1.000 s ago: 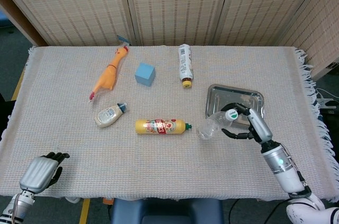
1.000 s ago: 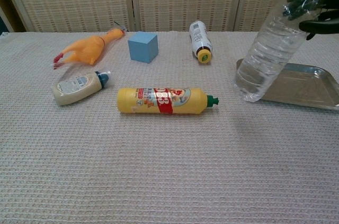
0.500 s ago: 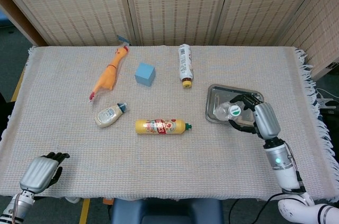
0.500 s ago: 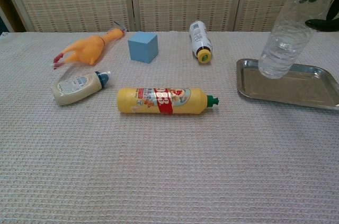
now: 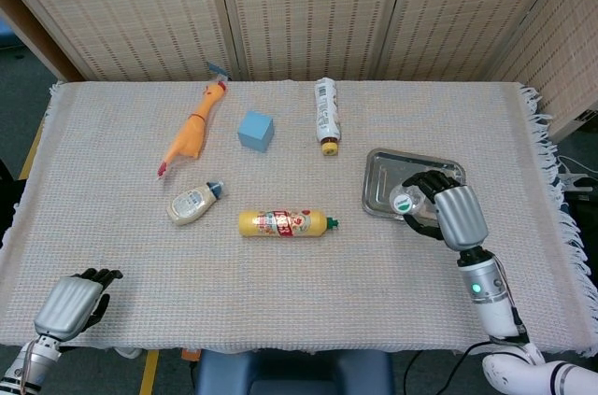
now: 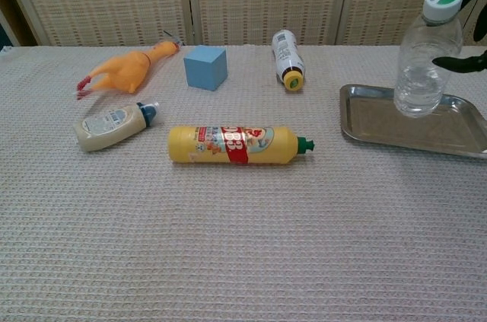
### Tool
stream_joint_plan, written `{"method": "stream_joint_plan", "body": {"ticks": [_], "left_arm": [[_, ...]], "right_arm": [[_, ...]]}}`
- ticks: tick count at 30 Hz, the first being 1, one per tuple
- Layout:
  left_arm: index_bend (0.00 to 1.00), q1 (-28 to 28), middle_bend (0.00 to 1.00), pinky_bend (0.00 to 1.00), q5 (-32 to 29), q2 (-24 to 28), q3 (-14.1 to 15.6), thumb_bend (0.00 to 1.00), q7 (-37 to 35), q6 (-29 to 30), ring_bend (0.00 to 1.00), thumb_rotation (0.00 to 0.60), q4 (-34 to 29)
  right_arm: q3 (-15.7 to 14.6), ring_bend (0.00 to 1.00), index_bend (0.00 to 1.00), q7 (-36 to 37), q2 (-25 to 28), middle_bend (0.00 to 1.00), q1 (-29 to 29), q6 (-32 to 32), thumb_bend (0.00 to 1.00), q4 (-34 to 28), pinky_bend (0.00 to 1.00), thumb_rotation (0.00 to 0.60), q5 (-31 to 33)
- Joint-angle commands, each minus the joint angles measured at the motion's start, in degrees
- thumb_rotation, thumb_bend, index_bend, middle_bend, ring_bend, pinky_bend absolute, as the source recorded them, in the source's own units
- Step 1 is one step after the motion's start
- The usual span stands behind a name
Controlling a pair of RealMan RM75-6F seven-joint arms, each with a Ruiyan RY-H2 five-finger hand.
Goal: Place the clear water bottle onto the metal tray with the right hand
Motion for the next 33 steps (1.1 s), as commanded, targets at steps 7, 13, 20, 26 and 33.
{"method": "stream_joint_plan", "body": {"ticks": [7,13,20,26,33], "left_arm": [[0.32,-0.01,0.38,0.61,0.11,-0.07,0.05,0.61,0.15,0.01,0.36,0.600,0.01],[0.32,-0.05,0.38,0.61,-0.08,-0.12,0.06,0.61,0.26,-0.21,0.36,0.600,-0.01],[0.32,0.02,0.38,0.61,0.02,-0.12,0.06,0.61,0.20,0.00,0.36,0.600,-0.03],[0.32,-0.08,0.38,0.61,0.02,-0.09,0.24,0.60,0.26,-0.42,0.36,0.600,-0.19],[0.32,-0.05,0.38,0.61,-0.21,-0.02,0.17,0.61,0.39,-0.42,0.36,0.600,-0.26]], "right_arm": [[-2.19,0.30,0.72,28.37,6.31,0.55,1.30,-7.48,0.00,-2.68,0.51,0.600,-0.21],[-2.37,0.30,0.72,27.76,5.78,0.55,1.56,-8.92,0.00,-2.25,0.51,0.600,0.98],[-0.19,0.30,0.72,22.39,11.52,0.55,4.15,-10.54,0.02,-12.77,0.51,0.600,-0.46],[2.33,0.32,0.74,10.22,15.55,0.57,3.85,-8.68,0.03,-24.20,0.53,0.600,3.10],[-0.29,0.32,0.74,11.45,9.95,0.57,3.74,-11.99,0.03,-14.43,0.53,0.600,6.78]]}}
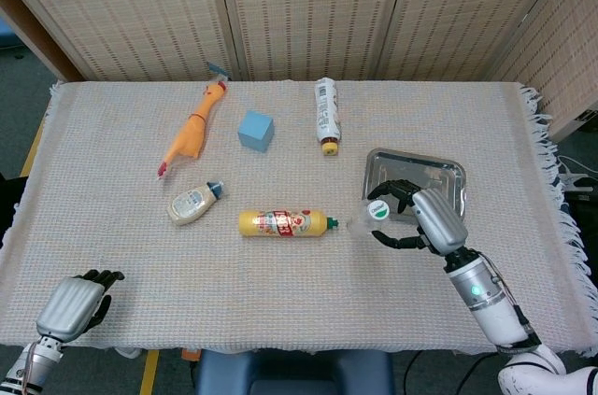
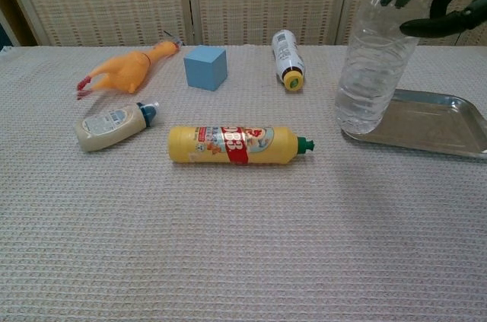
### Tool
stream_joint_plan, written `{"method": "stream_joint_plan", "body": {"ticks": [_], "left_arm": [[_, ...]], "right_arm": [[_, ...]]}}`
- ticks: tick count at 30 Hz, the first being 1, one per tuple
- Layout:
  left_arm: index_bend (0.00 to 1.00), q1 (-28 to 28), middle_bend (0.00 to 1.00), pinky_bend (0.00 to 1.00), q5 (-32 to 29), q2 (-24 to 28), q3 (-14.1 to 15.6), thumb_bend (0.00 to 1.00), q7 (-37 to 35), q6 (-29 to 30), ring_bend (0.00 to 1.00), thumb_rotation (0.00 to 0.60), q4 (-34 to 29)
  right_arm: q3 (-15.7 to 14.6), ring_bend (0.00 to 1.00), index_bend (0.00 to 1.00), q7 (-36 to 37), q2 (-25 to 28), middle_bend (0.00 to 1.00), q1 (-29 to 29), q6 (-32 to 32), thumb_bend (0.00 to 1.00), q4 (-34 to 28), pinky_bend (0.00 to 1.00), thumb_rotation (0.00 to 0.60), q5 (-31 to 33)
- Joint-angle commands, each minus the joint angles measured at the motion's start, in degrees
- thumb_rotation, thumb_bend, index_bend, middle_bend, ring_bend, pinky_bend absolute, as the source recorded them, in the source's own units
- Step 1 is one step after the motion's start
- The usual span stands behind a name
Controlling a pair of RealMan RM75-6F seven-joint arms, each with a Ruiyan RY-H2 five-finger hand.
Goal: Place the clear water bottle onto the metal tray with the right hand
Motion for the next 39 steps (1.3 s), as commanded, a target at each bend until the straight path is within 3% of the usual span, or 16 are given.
{"method": "stream_joint_plan", "body": {"ticks": [1,5,8,18,24,30,39], "left_arm": [[0.32,-0.03,0.38,0.61,-0.09,0.02,-0.06,0.61,0.09,-0.07,0.36,0.600,0.00],[0.32,-0.09,0.38,0.61,-0.33,0.07,-0.14,0.61,-0.01,-0.22,0.36,0.600,-0.06],[0.32,-0.10,0.38,0.61,-0.26,0.11,-0.14,0.61,-0.11,-0.15,0.36,0.600,-0.02],[0.32,-0.06,0.38,0.62,0.07,0.13,0.06,0.61,-0.20,-0.11,0.36,0.600,-0.06],[0.32,-0.12,0.38,0.61,-0.17,0.04,0.01,0.61,0.00,-0.34,0.36,0.600,-0.03],[0.32,-0.24,0.38,0.61,-0.54,-0.10,-0.04,0.61,0.40,-0.72,0.36,0.600,0.02],[0.32,-0.54,0.38,0.61,-1.97,-0.50,-0.44,0.60,1.13,-1.68,0.37,0.600,0.22]], "right_arm": [[-1.20,0.32,0.74,3.35,-3.77,0.57,0.65,-3.49,0.03,8.94,0.53,0.600,3.25],[-1.96,0.32,0.74,7.18,-7.06,0.57,1.58,-6.67,0.03,15.37,0.53,0.600,3.87],[-2.16,0.32,0.75,8.84,-7.16,0.57,2.14,-7.11,0.04,15.91,0.53,0.600,2.03],[0.65,0.32,0.75,1.09,0.16,0.57,1.00,0.50,0.04,0.91,0.53,0.600,-2.36],[0.92,0.32,0.75,-0.07,1.24,0.57,0.39,1.03,0.04,0.16,0.53,0.600,-0.84],[0.64,0.32,0.75,1.66,-4.36,0.57,2.63,-2.03,0.04,12.82,0.53,0.600,0.32],[0.43,0.32,0.75,17.38,-15.30,0.57,7.18,-7.69,0.04,36.74,0.53,0.600,-0.26]]}}
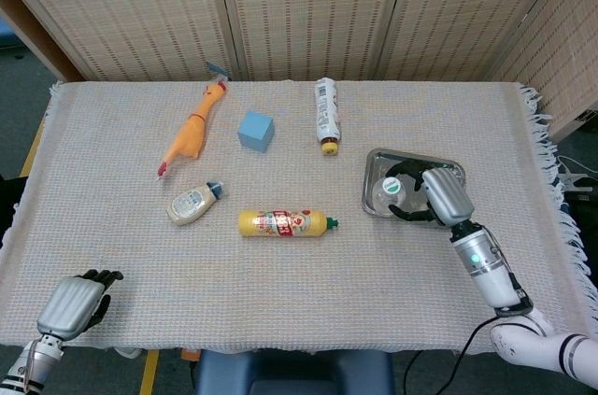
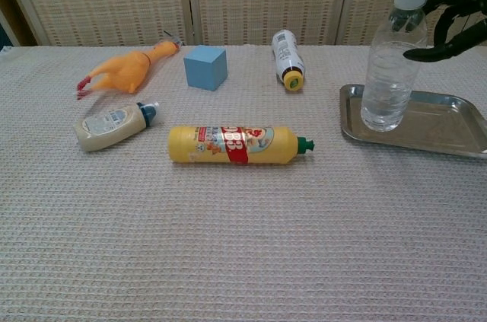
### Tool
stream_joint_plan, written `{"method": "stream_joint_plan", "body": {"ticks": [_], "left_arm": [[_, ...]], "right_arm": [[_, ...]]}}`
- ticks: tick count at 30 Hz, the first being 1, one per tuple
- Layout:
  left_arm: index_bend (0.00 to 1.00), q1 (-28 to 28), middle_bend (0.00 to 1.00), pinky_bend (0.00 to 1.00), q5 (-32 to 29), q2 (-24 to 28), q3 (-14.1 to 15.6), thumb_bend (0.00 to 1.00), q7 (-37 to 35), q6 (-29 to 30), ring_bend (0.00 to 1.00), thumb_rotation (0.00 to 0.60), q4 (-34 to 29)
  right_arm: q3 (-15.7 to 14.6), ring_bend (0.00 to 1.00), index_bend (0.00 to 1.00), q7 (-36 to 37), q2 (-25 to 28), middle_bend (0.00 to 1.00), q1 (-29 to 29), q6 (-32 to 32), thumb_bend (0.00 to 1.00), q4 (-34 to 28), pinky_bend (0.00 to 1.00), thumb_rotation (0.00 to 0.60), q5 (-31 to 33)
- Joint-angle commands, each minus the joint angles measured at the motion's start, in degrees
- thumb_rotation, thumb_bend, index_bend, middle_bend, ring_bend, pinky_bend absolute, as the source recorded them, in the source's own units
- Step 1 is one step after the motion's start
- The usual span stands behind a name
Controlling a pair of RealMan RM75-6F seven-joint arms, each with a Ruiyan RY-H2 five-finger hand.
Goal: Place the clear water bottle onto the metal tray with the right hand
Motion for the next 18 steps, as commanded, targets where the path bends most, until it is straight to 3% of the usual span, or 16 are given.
{"method": "stream_joint_plan", "body": {"ticks": [1,13,18], "left_arm": [[0.32,-0.13,0.38,0.61,-0.41,-0.15,-0.14,0.60,0.29,-0.31,0.36,0.600,0.05],[0.32,-0.42,0.38,0.61,-1.64,-0.79,-0.14,0.61,2.18,-1.37,0.36,0.600,-0.06],[0.32,-0.55,0.38,0.62,-2.11,-0.96,-0.18,0.61,2.73,-1.69,0.36,0.600,-0.04]], "right_arm": [[-0.36,0.32,0.75,9.98,-6.68,0.57,3.18,-3.50,0.04,12.52,0.53,0.600,-0.90],[-1.82,0.32,0.75,24.76,-13.20,0.57,5.35,-3.99,0.04,29.70,0.53,0.600,-3.18],[-2.86,0.30,0.72,29.56,-13.80,0.57,5.38,-3.55,0.04,33.55,0.52,0.600,-4.13]]}}
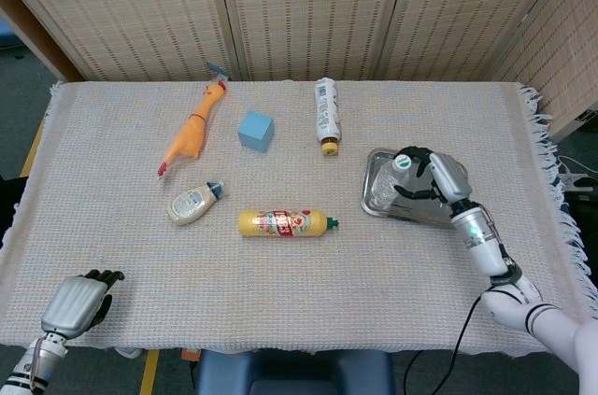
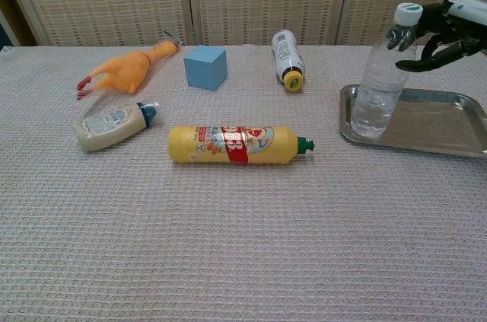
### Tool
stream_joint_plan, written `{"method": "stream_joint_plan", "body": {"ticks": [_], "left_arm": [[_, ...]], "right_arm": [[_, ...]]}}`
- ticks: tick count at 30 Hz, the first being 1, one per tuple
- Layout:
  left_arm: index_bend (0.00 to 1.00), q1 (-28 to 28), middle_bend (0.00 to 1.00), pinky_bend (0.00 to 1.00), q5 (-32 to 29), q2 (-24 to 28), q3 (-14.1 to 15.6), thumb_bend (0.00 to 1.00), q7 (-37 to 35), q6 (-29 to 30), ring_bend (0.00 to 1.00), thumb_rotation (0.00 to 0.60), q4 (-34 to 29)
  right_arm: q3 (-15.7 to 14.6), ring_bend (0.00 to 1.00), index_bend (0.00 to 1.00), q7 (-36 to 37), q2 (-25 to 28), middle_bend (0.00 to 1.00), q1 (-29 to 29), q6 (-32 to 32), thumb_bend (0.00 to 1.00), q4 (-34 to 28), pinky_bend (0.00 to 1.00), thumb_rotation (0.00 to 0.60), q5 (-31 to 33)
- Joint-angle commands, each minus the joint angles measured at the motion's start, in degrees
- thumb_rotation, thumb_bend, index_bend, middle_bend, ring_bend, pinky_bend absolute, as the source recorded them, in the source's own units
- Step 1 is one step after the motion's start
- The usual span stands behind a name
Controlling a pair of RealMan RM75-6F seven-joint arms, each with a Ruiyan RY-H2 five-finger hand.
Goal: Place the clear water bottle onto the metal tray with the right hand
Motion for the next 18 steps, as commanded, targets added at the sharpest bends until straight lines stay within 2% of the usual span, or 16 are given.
{"method": "stream_joint_plan", "body": {"ticks": [1,4,7,10,15,18], "left_arm": [[0.32,-0.10,0.38,0.62,-0.20,-0.05,0.04,0.61,0.17,-0.28,0.36,0.600,0.00],[0.32,-0.17,0.38,0.62,-0.11,-0.05,0.12,0.61,0.27,-0.32,0.36,0.600,-0.13],[0.32,-0.13,0.38,0.62,0.10,-0.02,0.24,0.61,0.18,-0.18,0.36,0.600,-0.13],[0.32,-0.13,0.38,0.62,0.06,0.00,0.26,0.61,0.15,-0.13,0.36,0.600,-0.16],[0.32,-0.15,0.38,0.62,0.32,0.03,0.44,0.61,0.07,-0.12,0.37,0.600,-0.21],[0.32,-0.15,0.38,0.62,0.33,0.06,0.47,0.61,0.06,-0.07,0.37,0.600,-0.29]], "right_arm": [[-1.04,0.28,0.70,3.33,-0.59,0.57,0.07,0.78,0.04,2.24,0.51,0.600,-1.12],[-1.99,0.22,0.60,4.86,0.43,0.53,-0.39,2.51,0.04,1.88,0.46,0.600,-2.42],[-3.16,0.11,0.44,5.71,2.38,0.41,-0.97,4.18,0.03,0.16,0.38,0.600,-3.89],[-4.06,0.00,0.27,5.85,4.63,0.24,-1.61,5.88,0.03,-2.37,0.29,0.600,-5.04],[-4.50,0.00,0.05,3.00,7.41,0.09,-2.83,8.40,0.03,-6.44,0.22,0.600,-5.50],[-4.35,0.00,0.00,0.46,8.44,0.05,-3.52,9.68,0.03,-8.32,0.21,0.600,-5.25]]}}
